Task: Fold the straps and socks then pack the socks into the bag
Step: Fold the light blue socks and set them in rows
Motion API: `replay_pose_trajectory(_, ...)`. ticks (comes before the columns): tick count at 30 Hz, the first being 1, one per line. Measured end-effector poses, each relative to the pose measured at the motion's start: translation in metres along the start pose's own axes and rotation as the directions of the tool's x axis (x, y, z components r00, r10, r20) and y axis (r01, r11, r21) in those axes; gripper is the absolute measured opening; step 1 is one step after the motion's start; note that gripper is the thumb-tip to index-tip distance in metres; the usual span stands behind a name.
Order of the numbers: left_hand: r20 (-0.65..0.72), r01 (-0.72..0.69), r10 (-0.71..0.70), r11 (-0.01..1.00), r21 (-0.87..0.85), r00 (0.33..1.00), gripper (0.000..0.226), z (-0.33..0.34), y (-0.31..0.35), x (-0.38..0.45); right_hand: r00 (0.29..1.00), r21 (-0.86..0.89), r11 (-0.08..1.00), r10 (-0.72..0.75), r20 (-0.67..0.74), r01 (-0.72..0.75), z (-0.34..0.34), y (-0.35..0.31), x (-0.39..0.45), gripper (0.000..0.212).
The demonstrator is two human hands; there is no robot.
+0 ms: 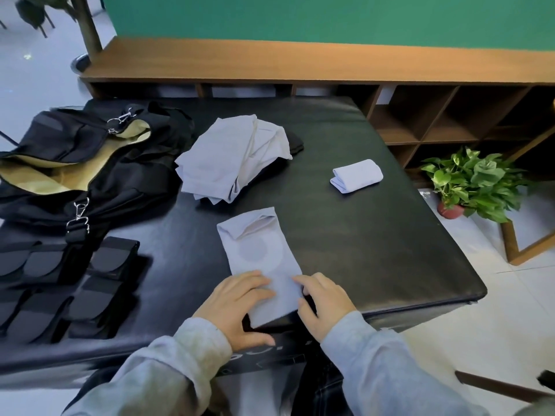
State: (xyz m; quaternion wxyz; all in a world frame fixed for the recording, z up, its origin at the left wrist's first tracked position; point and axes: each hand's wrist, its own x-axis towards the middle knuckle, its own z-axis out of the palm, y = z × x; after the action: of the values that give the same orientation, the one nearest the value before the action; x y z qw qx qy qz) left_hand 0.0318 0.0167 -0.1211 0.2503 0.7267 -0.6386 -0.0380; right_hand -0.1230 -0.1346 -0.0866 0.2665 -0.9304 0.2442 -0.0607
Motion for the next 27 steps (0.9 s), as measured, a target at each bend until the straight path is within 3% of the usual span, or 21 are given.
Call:
replay_pose_trajectory(6, -0.052, -0.020, 0.016, 0.997, -0.080, 0.999, 0.049, 0.003, -0.002, -0.006, 0.993, 0.007, 0.993, -0.117, 0.008, 0.116, 0.004, 0.003, -0.011, 0.054)
replay_pose_trajectory(13, -0.159, 0.201, -0.260, 0.928, -0.312, 0.952, 0.038, -0.007, 0.008, -0.006, 0.985, 0.031, 0.986, -0.161, -0.056, 0.163, 0.002, -0.003, -0.006, 0.050)
replay_pose_trajectory(16, -0.176, 0.231, -0.301, 0.914, -0.335, 0.937, 0.040, -0.009, 0.012, -0.010, 0.982, -0.008, 0.984, -0.177, -0.062, 0.177, 0.005, -0.004, 0.005, 0.044)
replay_pose_trajectory(20, -0.180, 0.234, -0.304, 0.914, -0.330, 0.935, 0.047, -0.015, 0.017, -0.017, 0.990, 0.031, 0.992, -0.124, -0.060, 0.126, 0.001, -0.014, 0.012, 0.030)
replay_pose_trajectory(23, -0.176, 0.276, -0.352, 0.896, -0.349, 0.919, 0.049, -0.018, 0.017, -0.024, 0.998, 0.001, 0.998, -0.063, 0.027, 0.063, -0.005, -0.019, 0.016, 0.026)
replay_pose_trajectory(27, -0.168, 0.365, -0.452, 0.849, -0.383, 0.876, 0.047, -0.023, 0.016, -0.022, 0.996, -0.067, 0.998, 0.028, 0.087, -0.022, -0.007, -0.023, 0.024, 0.030)
